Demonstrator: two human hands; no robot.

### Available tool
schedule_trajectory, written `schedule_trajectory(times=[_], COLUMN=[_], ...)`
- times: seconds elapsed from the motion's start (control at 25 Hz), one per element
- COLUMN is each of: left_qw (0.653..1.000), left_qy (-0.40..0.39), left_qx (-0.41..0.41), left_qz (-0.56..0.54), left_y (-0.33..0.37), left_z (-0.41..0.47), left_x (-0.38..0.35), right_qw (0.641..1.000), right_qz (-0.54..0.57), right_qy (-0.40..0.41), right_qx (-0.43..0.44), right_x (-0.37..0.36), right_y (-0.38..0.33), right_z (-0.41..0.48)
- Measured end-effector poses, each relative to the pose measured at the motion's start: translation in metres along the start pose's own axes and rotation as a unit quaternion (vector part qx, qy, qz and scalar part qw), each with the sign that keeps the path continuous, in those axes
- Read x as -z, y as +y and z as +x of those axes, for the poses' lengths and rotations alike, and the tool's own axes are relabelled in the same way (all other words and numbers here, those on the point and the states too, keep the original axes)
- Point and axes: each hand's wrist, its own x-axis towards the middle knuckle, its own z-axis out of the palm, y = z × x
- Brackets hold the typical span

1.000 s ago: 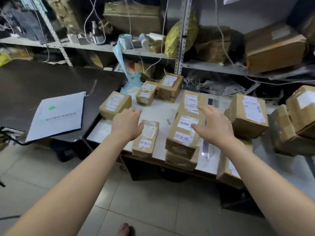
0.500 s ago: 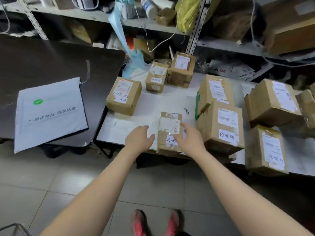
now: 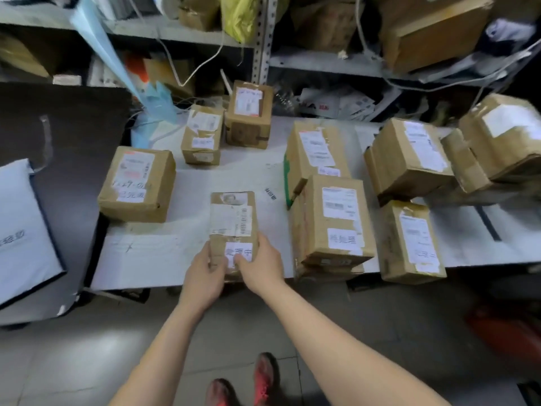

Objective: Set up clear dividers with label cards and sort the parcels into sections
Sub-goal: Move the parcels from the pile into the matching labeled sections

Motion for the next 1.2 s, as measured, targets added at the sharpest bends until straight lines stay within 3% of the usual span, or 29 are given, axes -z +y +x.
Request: schedule_trajectory(times=[0.12, 0.28, 0.48, 0.68, 0.88, 1.2], left_qw=[0.998, 0.979, 0.958, 0.956, 0.967, 0.981], left_qy=[0.049, 0.053, 0.013, -0.049, -0.055, -0.121], left_qx=[-0.048, -0.194, -0.285, -0.288, -0.243, -0.136], left_qz=[-0.002, 0.02, 0.012, 0.023, 0.054, 0.071], left_y=[0.044, 0.137, 0.223, 0.26, 0.273, 0.242], left_z=[-0.011, -0.027, -0.05, -0.074, -0.101, -0.092], left_x=[0.033, 0.058, 0.001, -0.109, -0.242, -0.352], right_qw=[0.998, 0.984, 0.968, 0.965, 0.973, 0.989], right_qz=[0.025, 0.074, 0.099, 0.118, 0.133, 0.101], right_qy=[0.014, 0.084, 0.146, 0.179, 0.157, 0.104], right_qx=[0.059, 0.141, 0.182, 0.152, 0.109, 0.01], right_x=[0.027, 0.114, 0.227, 0.32, 0.397, 0.412], right_y=[-0.05, -0.105, -0.094, -0.013, 0.092, 0.212], right_z=[-0.012, -0.036, -0.064, -0.074, -0.056, -0.001])
